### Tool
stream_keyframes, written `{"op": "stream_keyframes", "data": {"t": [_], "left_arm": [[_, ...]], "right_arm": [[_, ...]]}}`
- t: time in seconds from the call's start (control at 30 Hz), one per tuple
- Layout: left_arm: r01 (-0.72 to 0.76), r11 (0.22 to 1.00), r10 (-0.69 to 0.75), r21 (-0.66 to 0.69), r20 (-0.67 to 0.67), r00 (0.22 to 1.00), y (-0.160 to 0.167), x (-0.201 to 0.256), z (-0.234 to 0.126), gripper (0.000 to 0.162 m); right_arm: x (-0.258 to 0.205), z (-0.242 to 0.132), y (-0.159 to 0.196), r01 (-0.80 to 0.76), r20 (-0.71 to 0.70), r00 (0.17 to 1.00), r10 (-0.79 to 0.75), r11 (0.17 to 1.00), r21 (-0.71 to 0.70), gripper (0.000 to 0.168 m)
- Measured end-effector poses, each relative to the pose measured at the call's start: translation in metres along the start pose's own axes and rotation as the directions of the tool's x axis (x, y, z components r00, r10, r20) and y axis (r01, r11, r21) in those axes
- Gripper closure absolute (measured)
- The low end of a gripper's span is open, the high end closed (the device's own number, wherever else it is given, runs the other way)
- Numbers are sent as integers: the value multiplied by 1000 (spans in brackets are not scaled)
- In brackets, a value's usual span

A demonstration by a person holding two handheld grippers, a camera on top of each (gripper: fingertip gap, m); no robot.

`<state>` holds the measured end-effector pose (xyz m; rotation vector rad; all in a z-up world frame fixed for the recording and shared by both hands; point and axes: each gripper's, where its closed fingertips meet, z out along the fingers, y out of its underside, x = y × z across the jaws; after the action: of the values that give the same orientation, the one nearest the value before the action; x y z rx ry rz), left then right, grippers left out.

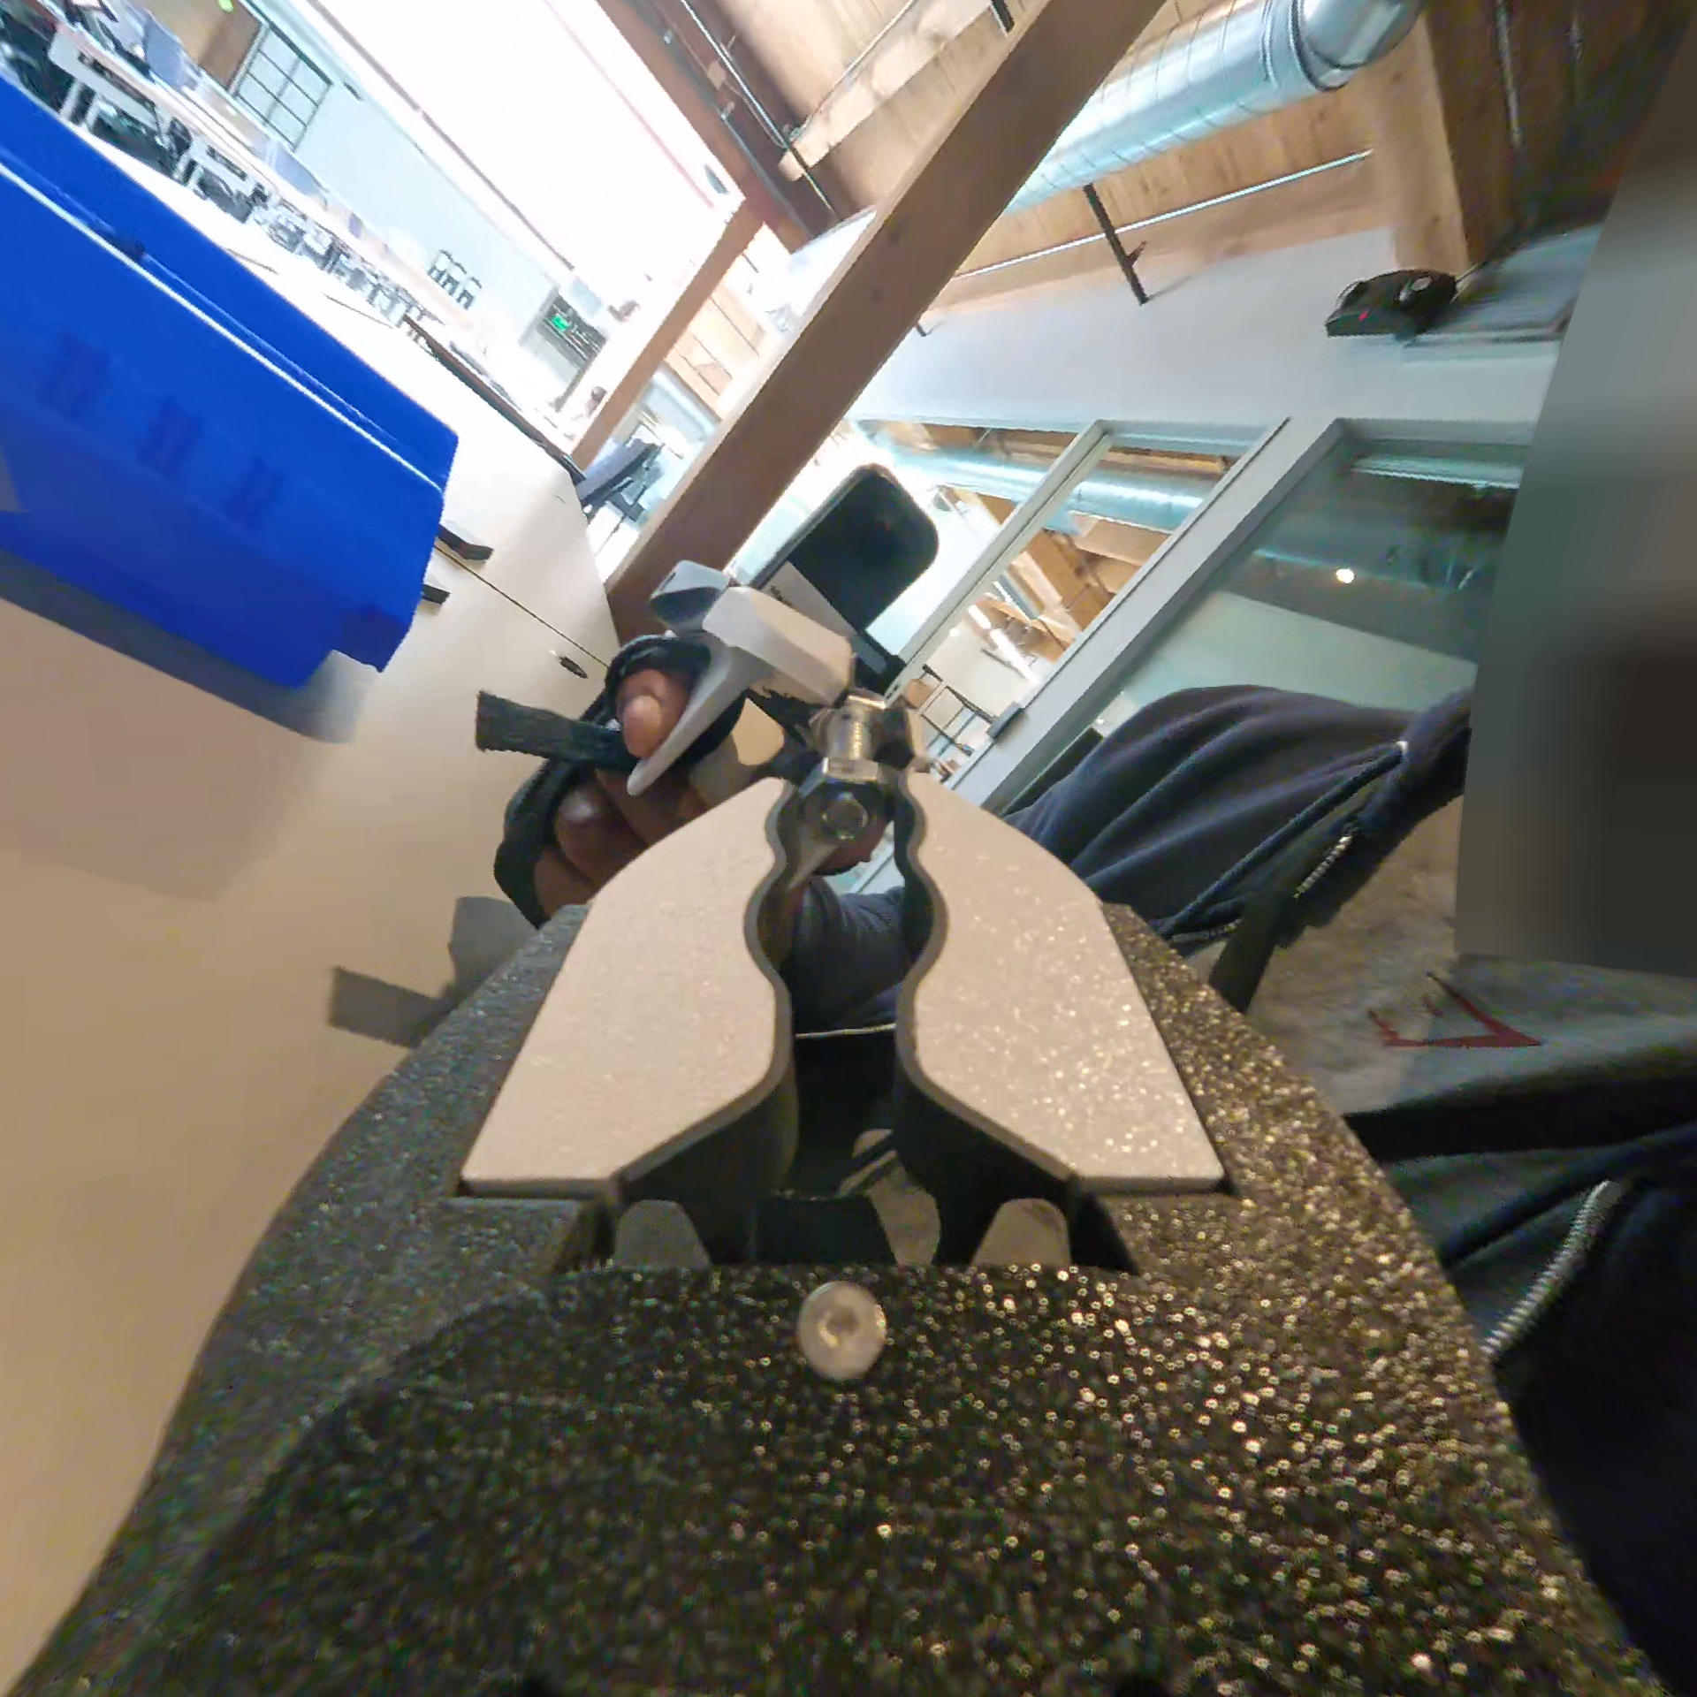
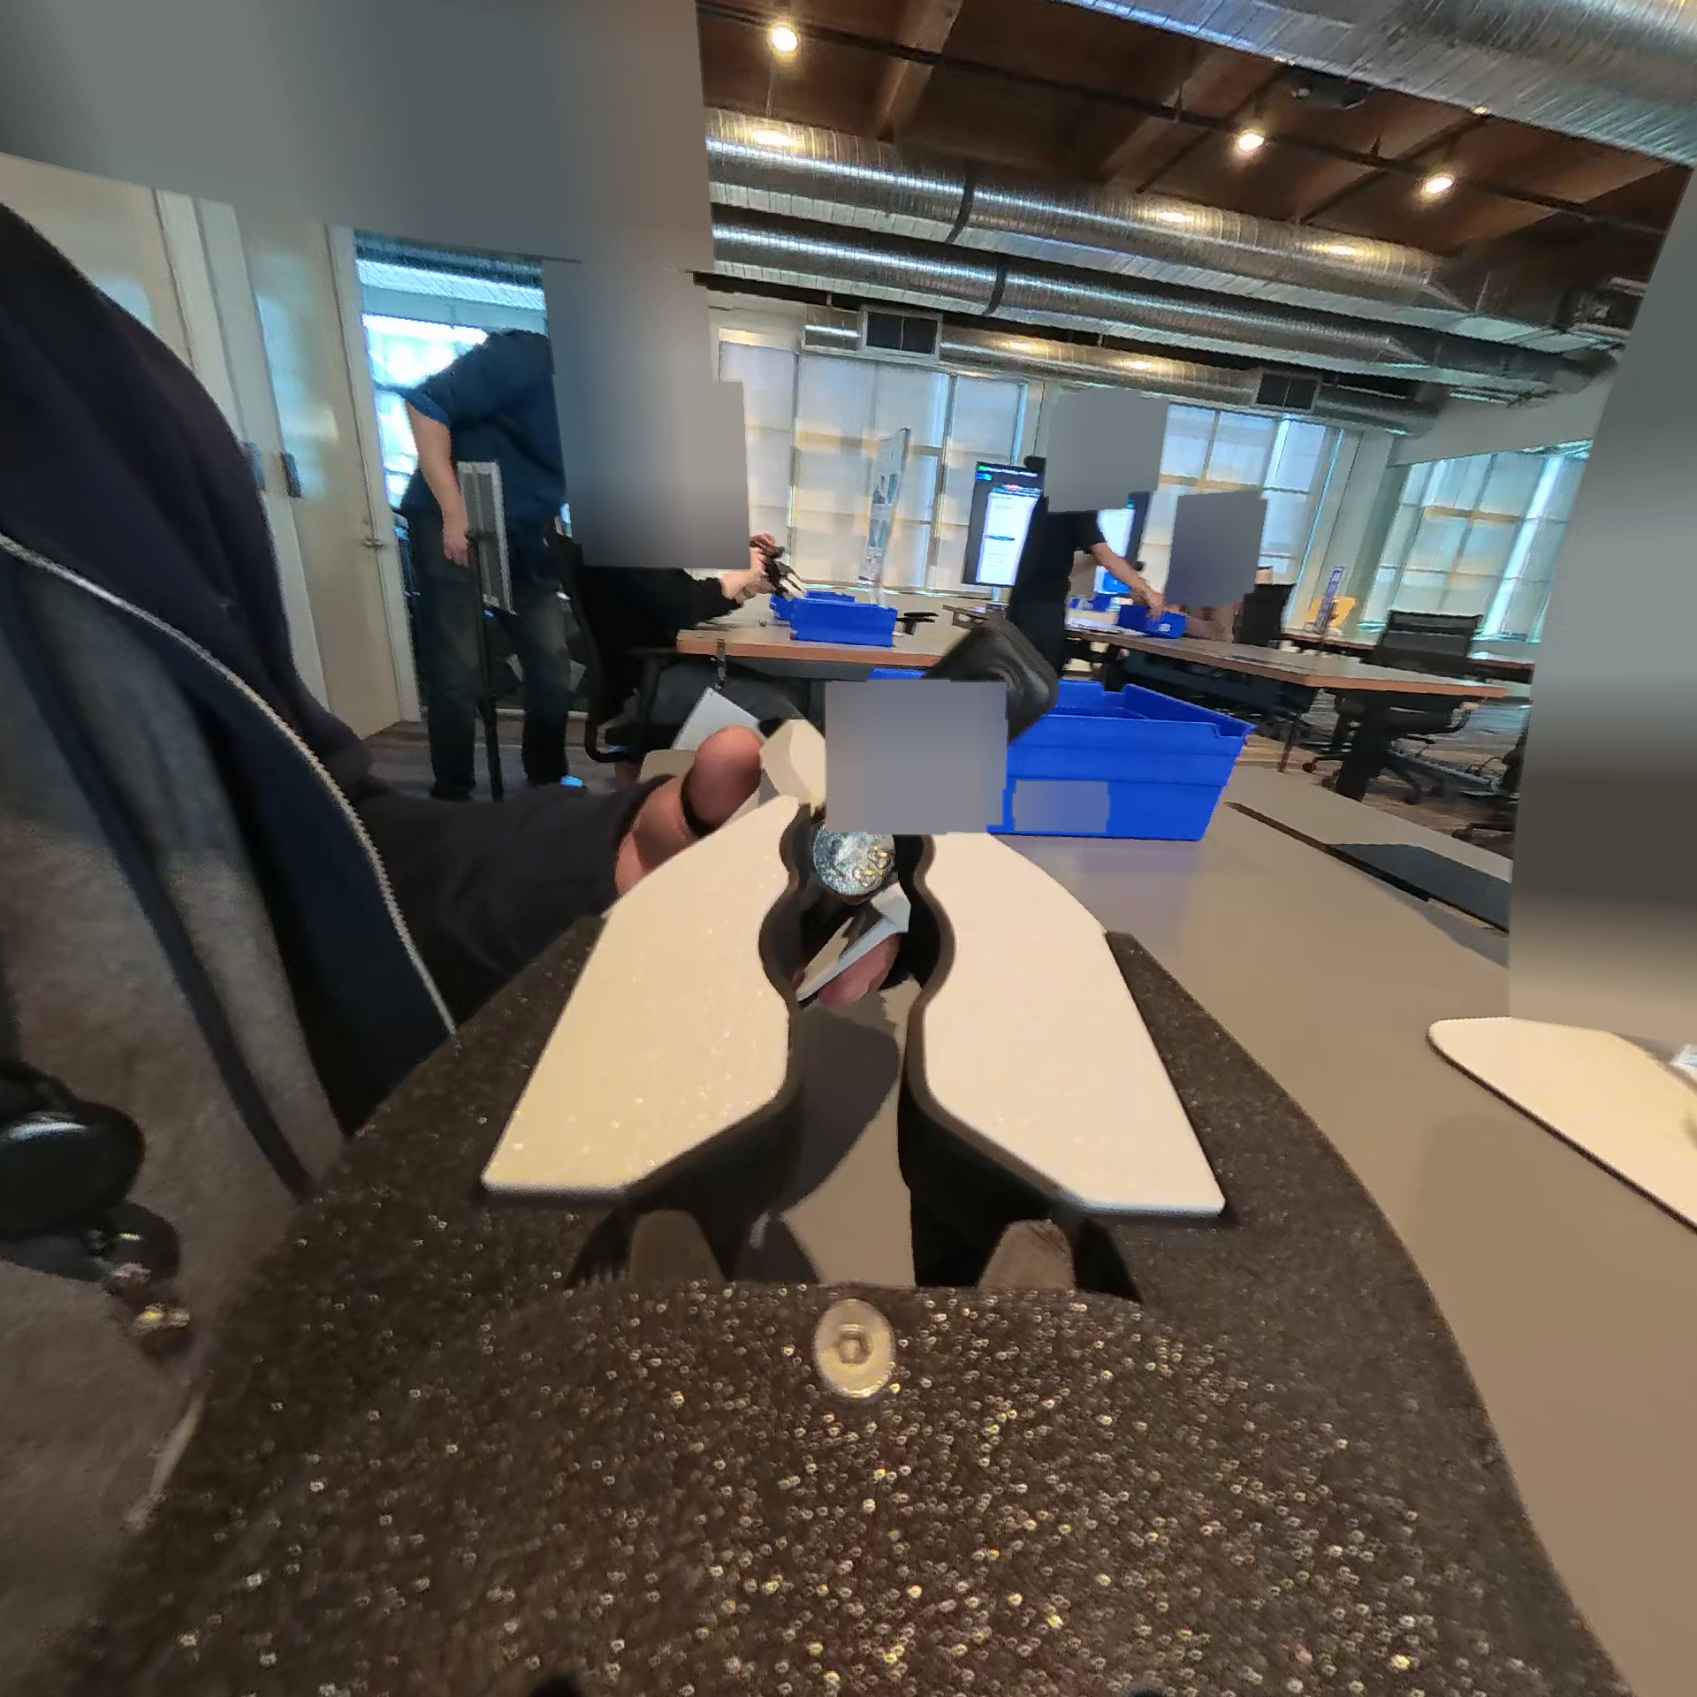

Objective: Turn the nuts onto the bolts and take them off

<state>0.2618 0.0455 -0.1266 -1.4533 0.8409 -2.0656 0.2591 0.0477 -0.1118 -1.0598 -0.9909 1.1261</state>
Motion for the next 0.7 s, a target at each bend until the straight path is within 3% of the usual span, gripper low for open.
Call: {"op": "stream_keyframes", "data": {"t": [0.17,0.37,0.47,0.57,0.7], "left_arm": [[-108,994,109,-10,21,994,-1,-2,0,143],[-59,998,59,-17,-26,998,-3,0,2,142],[-119,993,117,-21,-67,991,-5,6,5,126],[-306,952,306,-22,34,951,-10,-1,4,121],[-572,820,558,25,188,808,-30,0,1,119]], "right_arm": [[1,-1,1,20,-19,1000,-20,1000,-14,151],[2,-6,-2,9,-37,999,-9,1000,0,151],[6,-11,-6,-30,-43,999,32,999,40,151],[11,-16,-11,-88,-35,995,92,992,92,151],[13,-20,-16,-142,-9,989,145,979,146,152]]}}
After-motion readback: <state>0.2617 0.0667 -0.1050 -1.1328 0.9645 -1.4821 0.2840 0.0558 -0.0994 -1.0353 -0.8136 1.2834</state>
